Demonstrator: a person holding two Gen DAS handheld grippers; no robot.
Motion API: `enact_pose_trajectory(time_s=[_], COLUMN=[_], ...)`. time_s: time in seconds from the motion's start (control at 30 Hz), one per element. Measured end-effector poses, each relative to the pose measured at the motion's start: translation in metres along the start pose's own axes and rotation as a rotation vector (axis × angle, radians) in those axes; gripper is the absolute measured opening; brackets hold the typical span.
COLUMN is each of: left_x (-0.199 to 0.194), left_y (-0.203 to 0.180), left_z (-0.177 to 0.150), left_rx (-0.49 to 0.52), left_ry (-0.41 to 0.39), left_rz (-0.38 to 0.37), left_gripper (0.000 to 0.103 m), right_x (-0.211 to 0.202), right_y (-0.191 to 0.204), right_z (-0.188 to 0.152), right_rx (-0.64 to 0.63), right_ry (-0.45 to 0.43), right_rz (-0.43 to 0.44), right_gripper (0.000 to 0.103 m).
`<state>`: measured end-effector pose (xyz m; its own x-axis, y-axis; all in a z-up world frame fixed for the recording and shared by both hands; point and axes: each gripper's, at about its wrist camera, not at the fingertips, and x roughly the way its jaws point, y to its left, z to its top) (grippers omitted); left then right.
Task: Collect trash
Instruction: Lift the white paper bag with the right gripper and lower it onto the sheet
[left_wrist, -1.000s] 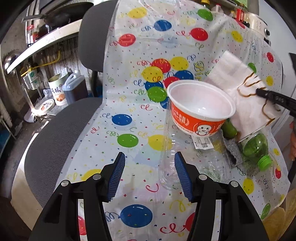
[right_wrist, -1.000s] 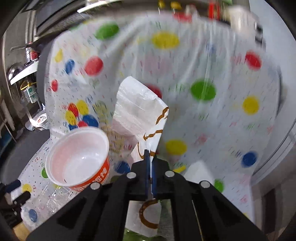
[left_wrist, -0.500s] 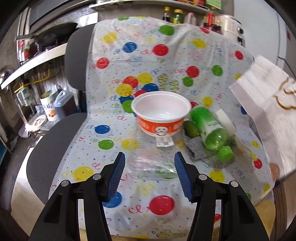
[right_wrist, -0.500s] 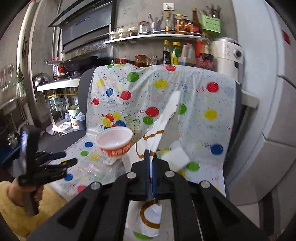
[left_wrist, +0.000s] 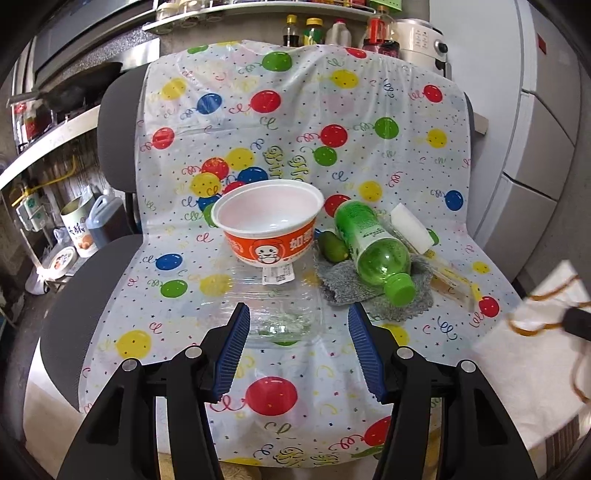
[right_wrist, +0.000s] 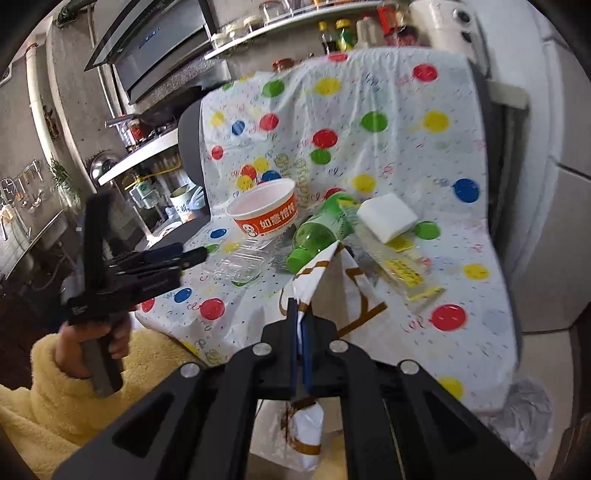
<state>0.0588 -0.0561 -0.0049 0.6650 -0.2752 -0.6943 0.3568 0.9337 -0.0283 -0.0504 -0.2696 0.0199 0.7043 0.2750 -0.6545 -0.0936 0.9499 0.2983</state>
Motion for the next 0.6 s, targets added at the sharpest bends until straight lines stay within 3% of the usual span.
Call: enact_pose_trajectory(time_s=[0.07, 0.13, 0.17, 0.27, 0.33, 0.47, 0.6], left_x=[0.002, 0.005, 0.007, 0.012, 0.016, 0.022, 0.028], left_y=[0.005, 0.011, 0.014, 0.016, 0.012, -0.004, -0.02], left_z=[-0.001, -0.005, -0.007, -0.013, -0.015, -0.013, -0.017], left_rx=[-0.005, -0.007, -0.008, 0.008, 0.014, 0.036, 0.05], left_ry=[0.007, 0.02, 0.031, 0.049, 0.059, 0.06, 0.071], left_rz=[0.014, 0.031, 0.037, 0.045, 0.036, 0.004, -0.023], left_gripper=[0.057, 0.057, 0.057, 0.057, 0.057, 0.057, 0.057], right_x=[0.037, 0.07, 0.085, 0.088, 0.074, 0.043, 0.042], right_y=[-0.019, -0.038, -0.045, -0.053, -0.054, -0.055, -0.07], right_z=[0.005, 0.006, 0.007, 0.006, 0.004, -0.004, -0.026], right_rx=[0.024, 0.041, 0.046, 0.046, 0.033, -0.014, 0.017], right_ry=[0.047, 0.098, 0.125, 0.117, 0.085, 0.046, 0.088], right_rz=[0.017, -0.044, -0.092, -0.161, -0.178, -0.315, -0.309], right_gripper=[0.003, 0.004, 0.01, 0.056, 0.057, 0.058, 0.061])
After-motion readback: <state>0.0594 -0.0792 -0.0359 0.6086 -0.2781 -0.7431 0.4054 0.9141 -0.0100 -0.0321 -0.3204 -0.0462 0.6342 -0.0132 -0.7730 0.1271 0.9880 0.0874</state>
